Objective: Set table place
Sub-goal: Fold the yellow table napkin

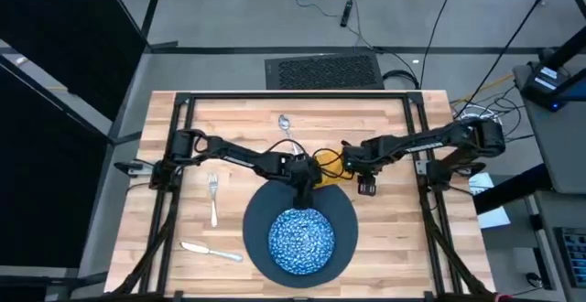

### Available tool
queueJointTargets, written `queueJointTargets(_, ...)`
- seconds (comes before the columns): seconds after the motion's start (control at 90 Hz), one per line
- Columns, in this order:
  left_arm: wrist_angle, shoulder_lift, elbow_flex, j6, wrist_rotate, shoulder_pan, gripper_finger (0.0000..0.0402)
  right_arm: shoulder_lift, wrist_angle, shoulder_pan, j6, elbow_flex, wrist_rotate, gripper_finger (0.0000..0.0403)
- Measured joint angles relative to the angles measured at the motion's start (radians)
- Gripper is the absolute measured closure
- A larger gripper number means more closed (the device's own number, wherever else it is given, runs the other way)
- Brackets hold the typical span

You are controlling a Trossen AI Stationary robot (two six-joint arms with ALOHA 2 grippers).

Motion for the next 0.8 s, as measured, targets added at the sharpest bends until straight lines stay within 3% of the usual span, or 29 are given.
queueJointTargets(0.322,-0.001,0.001,0.0,0.0,-0.001,0.0,0.0402,0.007,-0.019,0.0,-0.005,0.023,-0.003,0.0302)
queueJointTargets(0.578,-0.002,0.001,0.0,-0.002,0.0,0.0,0.0402,0.007,-0.047,0.0,-0.012,0.023,-0.004,0.039)
queueJointTargets(0.8,-0.002,0.001,0.0,-0.003,0.001,0.0,0.0402,0.007,-0.138,0.0,-0.013,0.065,-0.003,0.0389)
